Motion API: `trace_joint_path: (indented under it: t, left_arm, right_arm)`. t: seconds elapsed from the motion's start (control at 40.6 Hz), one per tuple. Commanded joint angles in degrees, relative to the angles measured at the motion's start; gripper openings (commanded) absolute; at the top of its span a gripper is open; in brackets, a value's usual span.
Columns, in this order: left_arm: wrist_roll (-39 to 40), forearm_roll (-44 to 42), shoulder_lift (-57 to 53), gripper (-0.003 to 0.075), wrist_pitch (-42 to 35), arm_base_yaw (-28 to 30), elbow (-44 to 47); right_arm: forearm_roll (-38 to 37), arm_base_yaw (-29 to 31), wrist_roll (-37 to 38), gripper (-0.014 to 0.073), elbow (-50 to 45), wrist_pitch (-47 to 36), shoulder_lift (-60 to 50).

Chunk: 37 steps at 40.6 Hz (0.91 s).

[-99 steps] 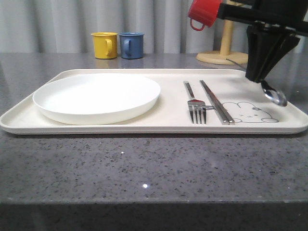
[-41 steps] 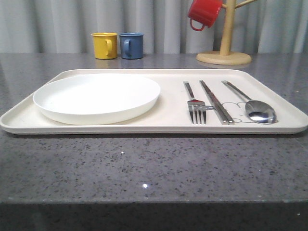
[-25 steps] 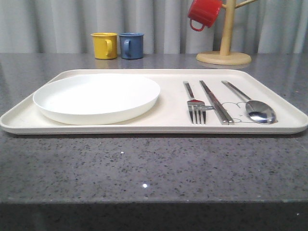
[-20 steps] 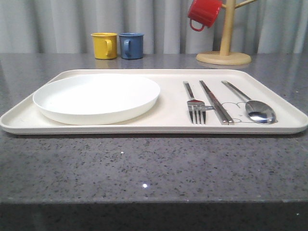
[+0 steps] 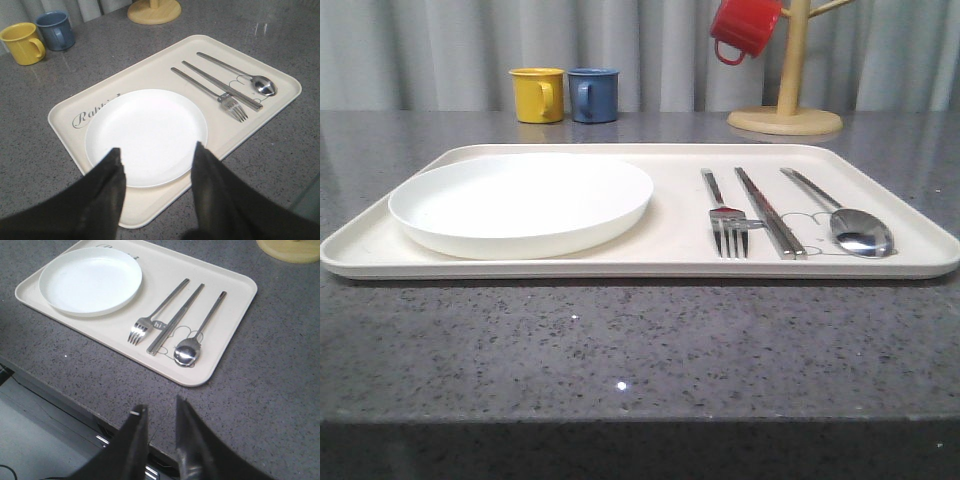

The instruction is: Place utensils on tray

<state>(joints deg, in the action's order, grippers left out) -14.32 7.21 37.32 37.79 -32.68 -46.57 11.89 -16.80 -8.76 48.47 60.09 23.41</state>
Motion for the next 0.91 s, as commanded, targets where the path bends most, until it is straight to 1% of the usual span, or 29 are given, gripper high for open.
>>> trace_joint_path:
  t: [0.0,0.049,0.074,0.099,0.591,0.665,0.714,0.764,0.887]
  left_arm:
    - [0.5,0.9,-0.1,0.0119,-4.4,-0.4,-1.6]
    - [0.5,0.9,-0.1,0.0041,-4.4,-0.4,-1.6]
    - [0.5,0.9,-0.1,0.0010,-4.4,-0.4,-1.6]
    - [0.5,0.9,-0.1,-0.0018,-4.4,-0.4,-1.6]
    - [0.5,0.9,-0.1,-0.0018,-4.4,-0.4,-1.6]
    - [0.5,0.9,-1.4,-0.0018,-5.7,-1.5,-0.4]
    - [0.5,1.0,-2.7,-0.0018,-7.7,-1.3,1.3]
    - [0.3,1.3,-4.7,-0.0018,-10.6,0.2,4.4]
    - [0.4,-1.4,-12.3,-0.0018,-23.1,8.4,13.8]
  right_arm:
    - [1.1,0.0,-0.5,-0.0022,0.4,-6.2,0.5]
    - [1.1,0.0,-0.5,-0.0105,0.1,-7.0,0.5]
    - [1.1,0.0,-0.5,-0.0130,0.1,-7.2,0.5]
    - [1.1,0.0,-0.5,-0.0120,0.1,-7.3,0.5]
    - [1.1,0.0,-0.5,-0.0122,0.1,-6.7,0.5]
    - [1.1,0.0,-0.5,-0.0122,0.1,-6.7,0.5]
    - [1.1,0.0,-0.5,-0.0122,0.1,-6.7,0.5]
    - [1.1,0.0,-0.5,-0.0122,0.1,-6.6,0.5]
    - [1.1,-0.1,-0.5,-0.0122,0.1,-6.6,0.5]
